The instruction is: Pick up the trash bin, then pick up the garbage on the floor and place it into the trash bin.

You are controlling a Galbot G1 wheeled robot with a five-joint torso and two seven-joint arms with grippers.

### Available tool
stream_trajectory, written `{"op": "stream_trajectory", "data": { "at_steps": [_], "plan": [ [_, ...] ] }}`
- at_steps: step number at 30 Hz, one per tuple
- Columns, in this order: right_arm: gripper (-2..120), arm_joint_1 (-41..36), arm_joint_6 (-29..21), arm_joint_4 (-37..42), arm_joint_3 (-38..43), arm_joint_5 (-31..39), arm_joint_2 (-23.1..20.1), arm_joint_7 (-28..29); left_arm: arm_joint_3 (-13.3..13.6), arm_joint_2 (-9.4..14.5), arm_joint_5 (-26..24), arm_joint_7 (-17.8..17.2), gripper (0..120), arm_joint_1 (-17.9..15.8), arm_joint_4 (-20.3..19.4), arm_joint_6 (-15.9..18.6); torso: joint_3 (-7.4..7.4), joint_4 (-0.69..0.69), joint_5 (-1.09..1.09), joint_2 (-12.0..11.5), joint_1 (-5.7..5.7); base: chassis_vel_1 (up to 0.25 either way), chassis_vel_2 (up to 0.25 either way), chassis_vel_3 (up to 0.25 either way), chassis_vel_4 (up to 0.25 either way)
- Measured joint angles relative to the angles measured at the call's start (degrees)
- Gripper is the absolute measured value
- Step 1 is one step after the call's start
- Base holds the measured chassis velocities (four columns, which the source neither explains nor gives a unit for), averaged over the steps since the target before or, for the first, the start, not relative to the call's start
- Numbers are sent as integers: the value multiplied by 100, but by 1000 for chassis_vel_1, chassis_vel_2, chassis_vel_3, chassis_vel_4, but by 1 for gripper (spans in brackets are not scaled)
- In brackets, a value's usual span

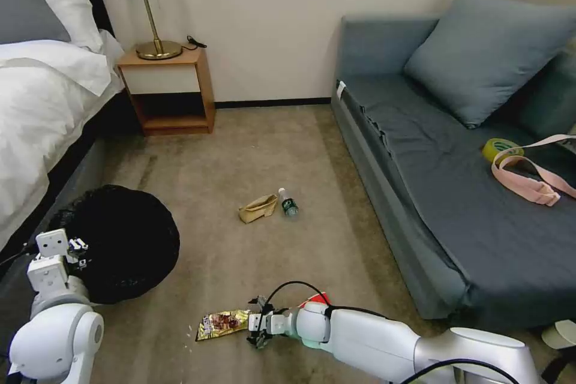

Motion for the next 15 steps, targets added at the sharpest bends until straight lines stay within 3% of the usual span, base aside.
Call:
{"op": "stream_trajectory", "data": {
  "at_steps": [7, 15],
  "plan": [
    [97, -35, 155, -273, 169, -99, 106, -18, -25, -40, 1, 9, 4, 32, 10, -56, 0, -1, 0, 0, 0, 0, 0, 0, 0],
    [73, -80, 322, -642, 389, -284, 294, -34, -71, -46, -2, 14, 4, 63, 6, -88, -1, 0, -1, 2, 0, 0, 0, 0, 0]
  ]
}}
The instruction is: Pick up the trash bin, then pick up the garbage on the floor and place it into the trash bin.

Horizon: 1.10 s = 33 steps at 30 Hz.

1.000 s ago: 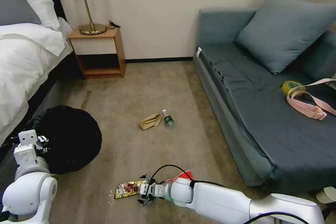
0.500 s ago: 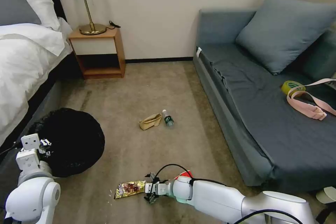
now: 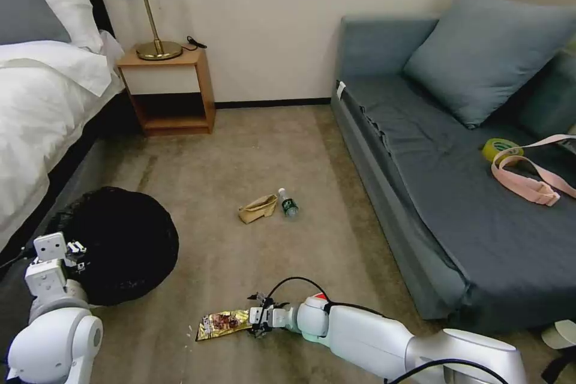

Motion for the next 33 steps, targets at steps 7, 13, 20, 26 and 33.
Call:
{"op": "stream_trajectory", "data": {
  "at_steps": [7, 13, 20, 26, 33],
  "plan": [
    [52, -47, 86, -197, 109, -118, 68, 1, -48, 3, -20, 6, 3, 49, 0, -50, -1, 0, 2, 0, 0, 0, 0, 0, 0],
    [29, -79, 172, -343, 222, -214, 130, -5, -80, 5, -38, 11, 3, 90, -20, -74, 1, 3, 4, -1, 0, 0, 0, 0, 0],
    [0, -33, 135, -373, 344, -238, 152, 8, -114, -12, -43, 9, 3, 134, -19, -101, 2, -2, -3, -3, 0, 0, 0, 0, 0],
    [0, -30, 189, -345, 806, -296, 170, 5, -168, -9, -62, 9, 3, 169, 34, -150, 2, 0, -1, -3, 0, 0, 0, 0, 0],
    [0, 123, 83, 357, 2600, -99, -25, -7, -283, 115, -186, 9, 3, 209, -64, -120, 2, 0, 2, -3, 1, 0, 0, 0, 0]
  ]
}}
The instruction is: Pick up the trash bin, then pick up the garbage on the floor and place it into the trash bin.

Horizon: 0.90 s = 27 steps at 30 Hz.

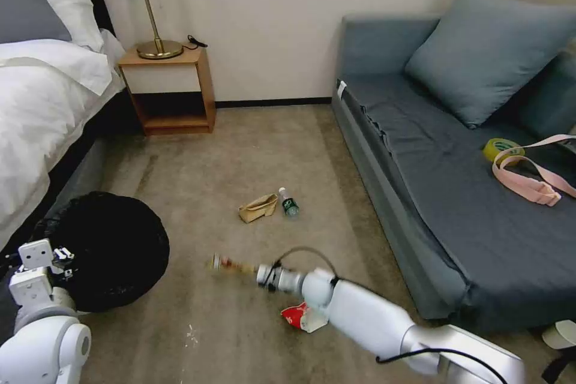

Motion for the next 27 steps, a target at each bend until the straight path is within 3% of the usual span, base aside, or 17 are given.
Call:
{"op": "stream_trajectory", "data": {
  "at_steps": [5, 10, 12, 14, 18, 27],
  "plan": [
    [0, 183, -53, 427, 541, 193, -103, -8, 24, 11, -6, 1, 3, 29, -61, 20, 0, -1, 0, 0, 0, 0, 0, 0, 0],
    [0, 477, -420, 1508, 516, 855, -168, -18, 120, 34, 45, 3, 3, 6, -126, 102, -1, 0, -1, 0, 0, 0, 0, 0, 0],
    [0, 582, -576, 1897, 358, 1257, -141, -18, 182, 38, 91, 3, 3, -34, -142, 140, -1, 0, 0, 1, 0, 0, 0, 0, 0],
    [0, 757, -762, 2419, -43, 2284, 34, -19, 324, 30, 209, 5, 3, -108, -170, 174, -1, 1, -1, 1, 0, 0, 0, 0, 0],
    [0, 741, -720, 2363, -277, 2917, 477, -82, 513, -14, 336, 5, 3, -157, -311, 244, -1, 1, -2, 1, 0, 0, 0, 0, 0],
    [0, 312, -413, 1902, -483, 3274, 1188, -217, 724, -108, 472, -18, 3, -159, -683, 319, -1, 2, -1, 1, 0, 0, 0, 0, 0]
  ]
}}
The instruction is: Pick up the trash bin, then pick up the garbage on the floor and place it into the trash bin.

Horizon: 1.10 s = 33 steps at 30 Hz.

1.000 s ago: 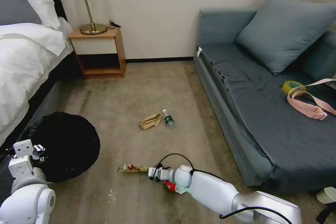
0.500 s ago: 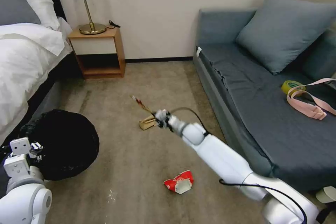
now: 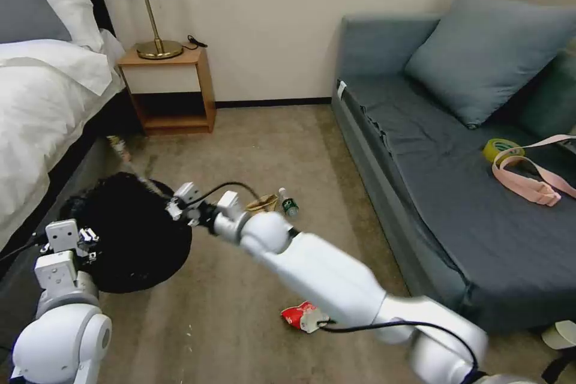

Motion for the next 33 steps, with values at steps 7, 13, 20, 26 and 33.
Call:
{"op": "stream_trajectory", "data": {
  "at_steps": [7, 13, 20, 26, 33],
  "plan": [
    [0, -290, 59, -49, -145, -249, -171, -110, 69, -192, 103, -15, 3, 48, -33, -28, 0, -2, 0, 0, 0, 0, 0, 0, 0],
    [0, -405, 65, -131, -290, -477, -240, -136, 110, -282, 162, -18, 3, 83, -116, -58, 0, -2, 1, 0, 0, 0, 0, 0, 0],
    [10, -417, 66, -175, -325, -650, -275, -65, 103, -338, 188, -24, 3, 111, -153, -73, 0, -2, 1, 0, 0, 0, 0, 0, 0],
    [35, -415, 52, -133, -343, -729, -309, 0, -17, -355, 197, -22, 3, 107, 37, -194, 0, -1, 1, 0, 0, 0, 0, 0, 0],
    [61, -370, 48, -105, -240, -785, -284, 30, -157, -361, 147, -7, 3, 135, 211, -302, 0, -1, 1, 0, 0, 0, 0, 0, 0]
  ]
}}
